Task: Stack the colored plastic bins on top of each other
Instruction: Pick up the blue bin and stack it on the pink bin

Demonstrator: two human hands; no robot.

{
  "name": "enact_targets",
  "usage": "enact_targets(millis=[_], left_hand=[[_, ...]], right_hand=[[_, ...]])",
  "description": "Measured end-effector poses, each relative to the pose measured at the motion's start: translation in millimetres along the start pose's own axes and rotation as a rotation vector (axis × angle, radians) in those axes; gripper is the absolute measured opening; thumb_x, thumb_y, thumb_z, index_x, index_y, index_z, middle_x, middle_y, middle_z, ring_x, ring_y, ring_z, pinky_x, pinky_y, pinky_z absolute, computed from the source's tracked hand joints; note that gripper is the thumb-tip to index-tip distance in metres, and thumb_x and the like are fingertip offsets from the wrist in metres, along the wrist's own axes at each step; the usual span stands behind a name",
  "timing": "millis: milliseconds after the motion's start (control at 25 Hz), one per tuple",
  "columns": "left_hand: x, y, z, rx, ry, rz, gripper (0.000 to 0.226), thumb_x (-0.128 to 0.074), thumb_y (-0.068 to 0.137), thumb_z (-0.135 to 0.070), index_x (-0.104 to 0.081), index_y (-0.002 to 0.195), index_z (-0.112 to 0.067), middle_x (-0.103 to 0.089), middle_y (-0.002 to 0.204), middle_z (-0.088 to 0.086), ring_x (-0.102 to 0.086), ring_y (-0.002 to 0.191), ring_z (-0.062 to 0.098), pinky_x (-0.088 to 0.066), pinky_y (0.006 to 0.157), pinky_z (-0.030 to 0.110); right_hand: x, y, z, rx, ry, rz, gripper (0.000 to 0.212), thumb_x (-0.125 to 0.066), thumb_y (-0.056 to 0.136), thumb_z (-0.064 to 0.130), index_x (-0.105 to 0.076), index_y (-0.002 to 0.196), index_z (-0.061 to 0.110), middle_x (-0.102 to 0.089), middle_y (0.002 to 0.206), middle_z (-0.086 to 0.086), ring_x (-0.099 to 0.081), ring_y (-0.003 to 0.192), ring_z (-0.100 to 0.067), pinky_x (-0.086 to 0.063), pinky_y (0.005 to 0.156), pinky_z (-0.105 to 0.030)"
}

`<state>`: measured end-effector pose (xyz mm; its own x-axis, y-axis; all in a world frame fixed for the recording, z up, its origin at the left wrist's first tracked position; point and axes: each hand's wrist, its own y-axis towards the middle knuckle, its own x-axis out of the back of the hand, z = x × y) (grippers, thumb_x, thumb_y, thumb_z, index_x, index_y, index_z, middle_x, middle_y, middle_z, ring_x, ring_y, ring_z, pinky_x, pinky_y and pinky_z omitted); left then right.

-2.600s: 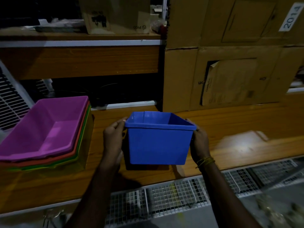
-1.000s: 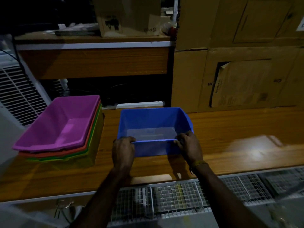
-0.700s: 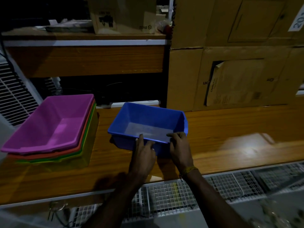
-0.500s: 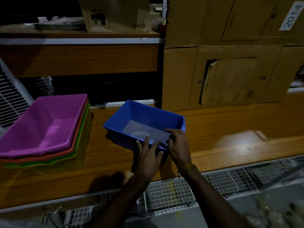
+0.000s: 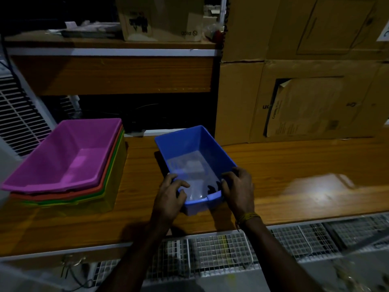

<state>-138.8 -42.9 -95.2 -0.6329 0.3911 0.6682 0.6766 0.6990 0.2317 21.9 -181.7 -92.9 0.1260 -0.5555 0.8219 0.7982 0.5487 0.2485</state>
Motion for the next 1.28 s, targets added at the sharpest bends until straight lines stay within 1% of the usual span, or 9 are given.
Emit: enact_targets(millis=[160,280,440,560,680,800,920,1160,1280], left_hand=[[6,1,2,0.094,0.046,-0.156,0.03,-0.056,0.081,0.005,-0.07,0.096,-0.017,-0.057,0.121,0.007,-0.053,0.113,0.027,-0.036,0.085,0.025],[9,-1,2,0.173,0.004,-0.183,0.03,-0.055,0.085,0.003,-0.071,0.104,-0.015,-0.055,0.123,0.01,-0.056,0.113,0.028,-0.038,0.085,0.024],[14,-6,-12,0.232,-0.093,-0.238,0.024,-0.06,0.092,-0.015,-0.068,0.114,-0.02,-0.056,0.127,0.009,-0.055,0.116,0.026,-0.038,0.087,0.024],[29,0,-26,0.172,-0.216,-0.342,0.022,-0.058,0.095,-0.026,-0.066,0.115,-0.026,-0.059,0.123,0.006,-0.058,0.109,0.02,-0.04,0.08,0.024],[51,13,-39,0.121,-0.438,-0.394,0.026,-0.05,0.098,-0.037,-0.064,0.118,-0.027,-0.061,0.123,0.005,-0.061,0.1,0.012,-0.049,0.076,0.023],[71,25,-52,0.052,-0.531,-0.462,0.039,-0.042,0.095,-0.043,-0.062,0.122,-0.024,-0.061,0.125,0.002,-0.058,0.102,-0.001,-0.042,0.077,0.006],[78,30,-63,-0.063,-0.45,-0.463,0.041,-0.042,0.096,-0.038,-0.061,0.128,-0.019,-0.058,0.131,0.003,-0.054,0.114,0.002,-0.038,0.083,-0.001],[71,20,-55,-0.13,-0.246,-0.408,0.043,-0.046,0.096,-0.033,-0.06,0.131,-0.013,-0.053,0.138,0.01,-0.048,0.127,0.014,-0.033,0.092,0.002],[61,13,-38,-0.044,-0.164,-0.337,0.041,-0.053,0.097,-0.038,-0.056,0.135,-0.022,-0.048,0.143,0.006,-0.049,0.125,0.014,-0.037,0.083,0.009]], right_hand=[[-3,2,2,-0.039,0.117,0.079,0.029,-0.06,0.094,0.023,-0.065,0.121,0.015,-0.042,0.146,-0.013,-0.045,0.132,-0.03,-0.047,0.106,-0.045],[-5,1,4,-0.057,0.227,0.049,0.027,-0.059,0.095,0.019,-0.066,0.12,0.013,-0.047,0.14,-0.015,-0.05,0.127,-0.031,-0.048,0.104,-0.04],[1,1,14,-0.158,0.456,0.005,0.022,-0.058,0.096,0.021,-0.069,0.115,0.014,-0.066,0.122,-0.012,-0.063,0.108,-0.023,-0.058,0.085,-0.035],[17,7,28,-0.236,0.633,-0.006,0.017,-0.054,0.099,0.032,-0.066,0.106,0.022,-0.068,0.109,-0.004,-0.066,0.101,-0.022,-0.06,0.079,-0.037],[38,19,43,-0.203,0.744,-0.071,0.033,-0.046,0.101,0.046,-0.066,0.101,0.019,-0.064,0.089,0.003,-0.062,0.084,-0.017,-0.051,0.068,-0.032],[55,33,58,-0.181,0.834,-0.136,0.04,-0.04,0.101,0.052,-0.065,0.103,0.021,-0.058,0.081,0.003,-0.054,0.075,-0.015,-0.041,0.062,-0.03],[61,37,67,-0.14,0.793,-0.155,0.042,-0.037,0.101,0.055,-0.062,0.098,0.021,-0.052,0.072,0.008,-0.048,0.064,-0.007,-0.036,0.056,-0.022],[54,25,61,-0.085,0.697,-0.13,0.047,-0.037,0.1,0.056,-0.062,0.11,0.018,-0.059,0.095,0.001,-0.055,0.086,-0.011,-0.036,0.062,-0.016],[41,11,52,-0.086,0.644,-0.062,0.054,-0.035,0.098,0.059,-0.058,0.126,0.018,-0.063,0.113,-0.005,-0.06,0.098,-0.018,-0.046,0.065,-0.019]])
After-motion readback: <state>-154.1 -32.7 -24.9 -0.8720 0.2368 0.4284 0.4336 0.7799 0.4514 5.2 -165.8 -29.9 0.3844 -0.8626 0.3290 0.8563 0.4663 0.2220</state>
